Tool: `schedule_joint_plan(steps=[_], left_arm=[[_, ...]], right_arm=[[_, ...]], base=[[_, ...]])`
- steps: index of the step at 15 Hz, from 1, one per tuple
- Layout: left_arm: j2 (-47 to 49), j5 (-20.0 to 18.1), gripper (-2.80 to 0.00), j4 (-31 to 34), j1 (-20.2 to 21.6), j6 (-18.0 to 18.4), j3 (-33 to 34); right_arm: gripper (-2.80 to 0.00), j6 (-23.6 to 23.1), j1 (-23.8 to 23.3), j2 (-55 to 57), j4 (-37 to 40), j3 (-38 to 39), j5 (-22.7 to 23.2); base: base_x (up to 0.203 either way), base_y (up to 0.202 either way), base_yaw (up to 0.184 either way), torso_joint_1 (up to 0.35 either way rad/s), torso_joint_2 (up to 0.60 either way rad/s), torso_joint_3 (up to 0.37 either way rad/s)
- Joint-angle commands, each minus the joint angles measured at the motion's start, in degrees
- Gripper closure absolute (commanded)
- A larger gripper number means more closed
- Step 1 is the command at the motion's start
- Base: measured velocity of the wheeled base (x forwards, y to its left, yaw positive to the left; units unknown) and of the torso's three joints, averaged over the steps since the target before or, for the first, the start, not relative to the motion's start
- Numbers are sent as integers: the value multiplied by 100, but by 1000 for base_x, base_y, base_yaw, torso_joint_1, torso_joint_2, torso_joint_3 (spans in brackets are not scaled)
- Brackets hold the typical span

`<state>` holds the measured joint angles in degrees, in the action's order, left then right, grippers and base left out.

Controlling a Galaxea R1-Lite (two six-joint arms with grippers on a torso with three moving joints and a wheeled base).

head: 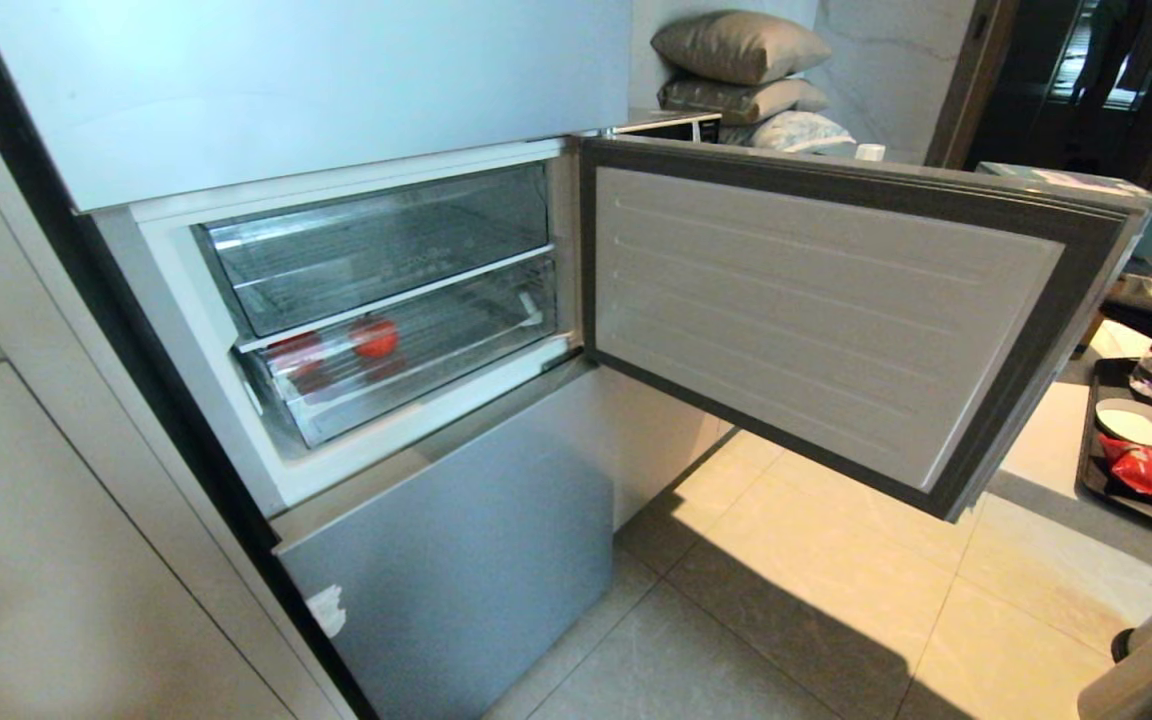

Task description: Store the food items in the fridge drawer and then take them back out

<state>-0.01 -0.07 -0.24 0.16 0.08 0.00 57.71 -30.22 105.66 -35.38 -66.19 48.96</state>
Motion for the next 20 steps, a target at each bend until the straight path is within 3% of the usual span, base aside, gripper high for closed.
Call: schedule_joint_plan(steps=[1, 5, 9, 11, 14, 15, 17, 18, 20], left_arm=[[1, -1, 0, -2, 2, 1, 9], [1, -1, 0, -2, 2, 1, 9], [1, -1, 0, -5, 2, 1, 9], [1, -1, 0, -2, 2, 1, 9], [1, -1, 0, -2, 2, 1, 9], [1, -1, 0, -2, 2, 1, 9], [1, -1, 0, -2, 2, 1, 9], [1, -1, 0, -2, 2, 1, 9], [1, -1, 0, -2, 2, 1, 9]], right_arm=[[0, 30, 66, -151, 146, 4, 208], [0, 15, 110, -697, 514, 333, 477], [0, 13, 288, -2230, 690, 1468, 733], [0, 11, 708, -3533, 982, 2141, 755], [0, 2, 1911, -5412, 1653, 2922, 505], [0, -23, 2486, -5915, 1961, 3076, 166], [0, -373, 3046, -6277, 2311, 3175, -1226], [0, -925, 3063, -6280, 2363, 3170, -2043], [0, -1916, 3035, -6119, 2070, 3113, -3186]], base=[[0, 0, 0, 0, 0, 0], [0, 0, 0, 0, 0, 0], [0, 0, 0, 0, 0, 0], [0, 0, 0, 0, 0, 0], [0, 0, 0, 0, 0, 0], [0, 0, 0, 0, 0, 0], [0, 0, 0, 0, 0, 0], [0, 0, 0, 0, 0, 0], [0, 0, 0, 0, 0, 0]])
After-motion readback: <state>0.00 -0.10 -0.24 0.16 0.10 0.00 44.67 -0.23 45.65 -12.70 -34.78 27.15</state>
